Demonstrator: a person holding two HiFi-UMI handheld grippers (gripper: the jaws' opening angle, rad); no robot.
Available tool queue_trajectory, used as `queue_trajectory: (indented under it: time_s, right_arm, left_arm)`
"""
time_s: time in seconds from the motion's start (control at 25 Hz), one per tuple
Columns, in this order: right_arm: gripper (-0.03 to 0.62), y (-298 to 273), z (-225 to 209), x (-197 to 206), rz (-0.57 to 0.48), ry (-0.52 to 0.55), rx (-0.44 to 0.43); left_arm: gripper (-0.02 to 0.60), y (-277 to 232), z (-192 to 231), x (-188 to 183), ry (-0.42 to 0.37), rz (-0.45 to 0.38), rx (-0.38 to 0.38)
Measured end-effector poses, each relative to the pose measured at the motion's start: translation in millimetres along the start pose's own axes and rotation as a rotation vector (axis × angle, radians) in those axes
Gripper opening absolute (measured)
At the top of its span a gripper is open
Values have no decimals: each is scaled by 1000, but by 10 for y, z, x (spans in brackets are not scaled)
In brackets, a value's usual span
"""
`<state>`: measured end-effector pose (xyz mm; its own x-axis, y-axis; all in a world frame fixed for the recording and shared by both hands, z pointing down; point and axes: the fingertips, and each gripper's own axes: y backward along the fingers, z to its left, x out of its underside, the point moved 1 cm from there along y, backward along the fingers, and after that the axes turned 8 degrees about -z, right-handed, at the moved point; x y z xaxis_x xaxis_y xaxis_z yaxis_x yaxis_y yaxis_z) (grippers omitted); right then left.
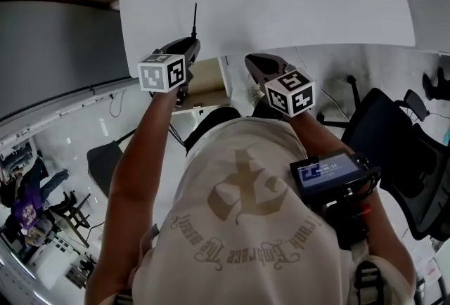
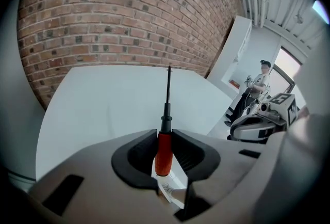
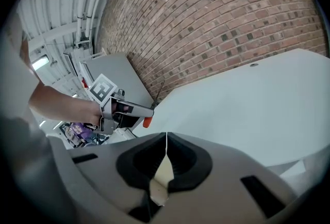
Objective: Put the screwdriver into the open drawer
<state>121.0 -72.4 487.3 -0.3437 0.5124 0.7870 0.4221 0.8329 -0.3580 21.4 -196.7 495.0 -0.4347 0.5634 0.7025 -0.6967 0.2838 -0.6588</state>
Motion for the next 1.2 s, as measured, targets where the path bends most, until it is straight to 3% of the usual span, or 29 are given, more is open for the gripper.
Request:
queue_trajectory:
  time_s: [0.52, 1.2]
  right_arm:
    - [23, -3, 65, 132, 29, 33, -35]
    - [23, -104, 410, 356, 126, 87, -167]
  left_arm:
    - [98, 273, -36, 274, 43, -73, -37]
    - [98, 811, -124, 1117, 181, -74, -165]
